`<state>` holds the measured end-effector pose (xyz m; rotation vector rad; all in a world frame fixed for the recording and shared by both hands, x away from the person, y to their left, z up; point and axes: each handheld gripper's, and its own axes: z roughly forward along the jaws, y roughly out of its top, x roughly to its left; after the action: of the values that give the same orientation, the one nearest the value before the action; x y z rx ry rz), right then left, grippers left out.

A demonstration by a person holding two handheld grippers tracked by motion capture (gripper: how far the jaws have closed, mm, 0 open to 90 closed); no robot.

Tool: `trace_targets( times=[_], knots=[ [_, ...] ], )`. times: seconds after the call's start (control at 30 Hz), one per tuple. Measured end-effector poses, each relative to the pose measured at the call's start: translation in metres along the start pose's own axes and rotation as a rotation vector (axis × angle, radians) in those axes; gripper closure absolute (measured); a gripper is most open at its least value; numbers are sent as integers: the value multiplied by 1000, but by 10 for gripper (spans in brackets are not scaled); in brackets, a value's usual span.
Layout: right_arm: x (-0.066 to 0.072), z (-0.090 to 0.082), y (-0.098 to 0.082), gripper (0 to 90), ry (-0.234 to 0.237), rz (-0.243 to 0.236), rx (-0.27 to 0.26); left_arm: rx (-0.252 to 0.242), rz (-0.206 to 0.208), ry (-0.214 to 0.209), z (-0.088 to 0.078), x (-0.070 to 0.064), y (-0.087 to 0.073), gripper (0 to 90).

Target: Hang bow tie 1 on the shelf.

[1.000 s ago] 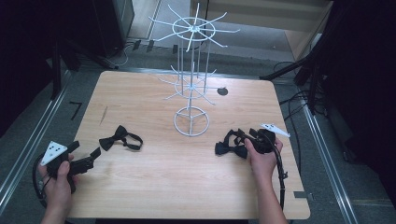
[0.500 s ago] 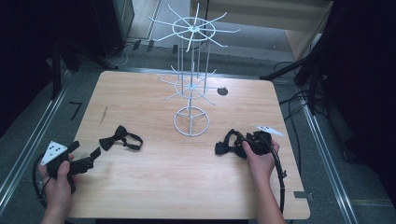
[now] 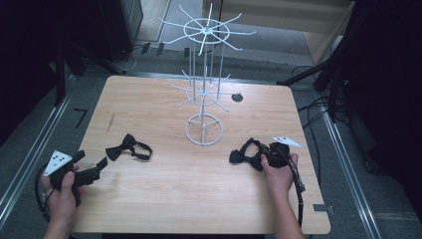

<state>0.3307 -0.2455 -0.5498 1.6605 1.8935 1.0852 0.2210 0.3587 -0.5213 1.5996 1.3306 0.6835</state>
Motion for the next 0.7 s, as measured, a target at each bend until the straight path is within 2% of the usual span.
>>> trace_targets(
  times=[0.2,0.27,0.33,0.47,0.7],
  knots=[
    [1,-4,-2,900,1,-1,-17,5,-1,-2,0,0,0,88],
    [2,-6,-1,900,11,20,-41,7,0,-3,0,0,0,88],
    [4,-9,1,900,15,13,-61,7,0,-3,1,0,0,88],
    [9,-16,5,900,53,27,-110,7,0,-2,1,0,0,88],
    [15,-26,7,900,104,-3,-171,7,1,-2,1,0,0,88]
  ],
)
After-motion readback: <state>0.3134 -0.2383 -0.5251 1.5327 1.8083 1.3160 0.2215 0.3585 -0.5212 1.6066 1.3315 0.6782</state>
